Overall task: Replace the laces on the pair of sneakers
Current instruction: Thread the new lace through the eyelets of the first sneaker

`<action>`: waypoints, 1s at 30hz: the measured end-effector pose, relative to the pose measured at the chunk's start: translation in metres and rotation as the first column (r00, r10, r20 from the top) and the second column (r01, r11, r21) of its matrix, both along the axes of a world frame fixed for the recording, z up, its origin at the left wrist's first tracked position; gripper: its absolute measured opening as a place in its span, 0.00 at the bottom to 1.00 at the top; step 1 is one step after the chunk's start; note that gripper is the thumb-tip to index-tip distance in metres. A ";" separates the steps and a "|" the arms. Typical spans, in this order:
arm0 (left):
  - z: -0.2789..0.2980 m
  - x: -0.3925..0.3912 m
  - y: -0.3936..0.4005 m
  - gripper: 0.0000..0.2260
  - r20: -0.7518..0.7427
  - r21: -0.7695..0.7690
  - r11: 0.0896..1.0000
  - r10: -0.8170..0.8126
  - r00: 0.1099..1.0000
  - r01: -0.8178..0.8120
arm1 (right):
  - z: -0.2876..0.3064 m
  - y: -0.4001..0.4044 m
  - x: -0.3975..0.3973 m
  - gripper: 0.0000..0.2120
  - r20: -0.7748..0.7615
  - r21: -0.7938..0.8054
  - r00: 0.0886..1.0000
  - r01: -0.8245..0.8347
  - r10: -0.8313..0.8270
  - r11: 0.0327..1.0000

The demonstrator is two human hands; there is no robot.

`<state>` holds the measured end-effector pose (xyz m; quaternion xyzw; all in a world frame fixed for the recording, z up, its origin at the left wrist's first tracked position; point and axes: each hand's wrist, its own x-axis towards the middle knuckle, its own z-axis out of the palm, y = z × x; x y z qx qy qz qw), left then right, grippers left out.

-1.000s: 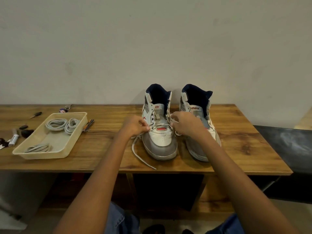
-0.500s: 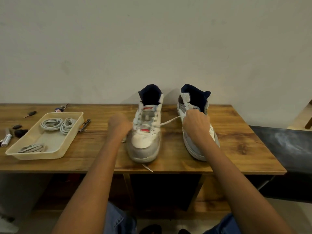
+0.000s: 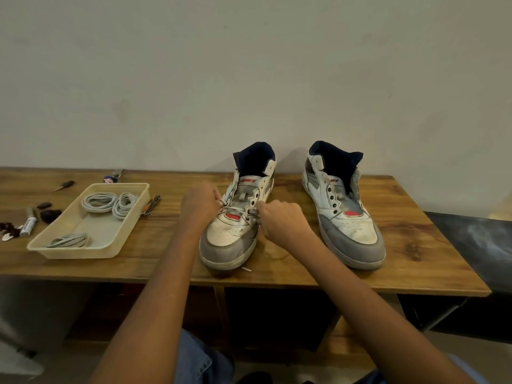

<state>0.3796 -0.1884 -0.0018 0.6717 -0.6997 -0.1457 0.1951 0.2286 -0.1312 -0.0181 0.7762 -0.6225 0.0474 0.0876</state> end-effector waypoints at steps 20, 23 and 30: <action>0.005 -0.009 0.002 0.08 -0.043 -0.044 0.998 0.047 0.998 -0.048 | 0.060 -0.002 -0.068 0.15 0.265 -0.166 0.917 0.349 -0.299 0.922; 0.013 -0.026 0.011 0.08 -0.147 -0.176 0.984 0.009 0.989 -0.035 | 0.072 -0.006 -0.065 0.12 0.309 -0.152 0.907 0.345 -0.288 0.926; -0.003 -0.057 0.019 0.11 -0.057 -0.171 0.984 0.036 0.998 -0.046 | 0.036 -0.010 -0.046 0.13 0.265 0.111 0.958 0.084 -0.111 0.990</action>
